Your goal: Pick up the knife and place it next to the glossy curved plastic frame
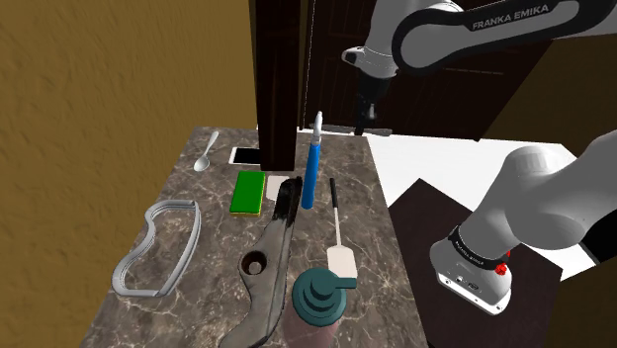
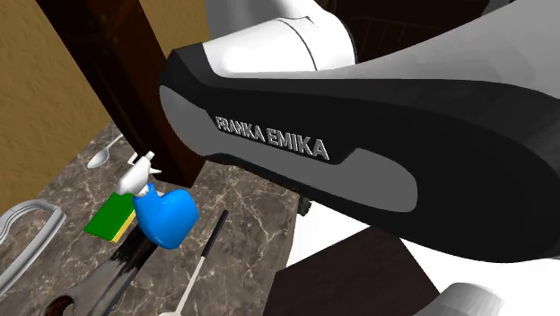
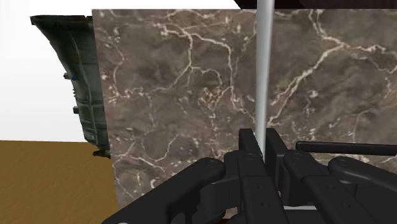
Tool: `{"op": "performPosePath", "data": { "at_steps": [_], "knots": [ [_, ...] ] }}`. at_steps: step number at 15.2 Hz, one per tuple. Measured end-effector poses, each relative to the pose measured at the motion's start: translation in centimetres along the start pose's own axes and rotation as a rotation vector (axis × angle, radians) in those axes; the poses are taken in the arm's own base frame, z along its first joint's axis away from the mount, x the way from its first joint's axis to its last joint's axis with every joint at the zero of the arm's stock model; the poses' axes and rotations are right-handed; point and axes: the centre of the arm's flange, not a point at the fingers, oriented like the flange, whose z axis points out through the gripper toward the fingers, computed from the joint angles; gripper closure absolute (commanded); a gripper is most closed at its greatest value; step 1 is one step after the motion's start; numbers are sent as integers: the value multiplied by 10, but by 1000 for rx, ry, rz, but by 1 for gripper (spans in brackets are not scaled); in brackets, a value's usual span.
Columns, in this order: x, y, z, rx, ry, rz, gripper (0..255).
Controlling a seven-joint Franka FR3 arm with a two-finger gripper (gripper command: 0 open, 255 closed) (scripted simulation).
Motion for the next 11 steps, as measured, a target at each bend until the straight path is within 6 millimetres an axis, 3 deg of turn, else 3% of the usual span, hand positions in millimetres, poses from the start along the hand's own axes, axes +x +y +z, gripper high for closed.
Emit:
{"op": "performPosePath", "data": {
  "at_steps": [11],
  "knots": [
    [82, -119, 1, -1, 1, 0, 255]
  ]
}}
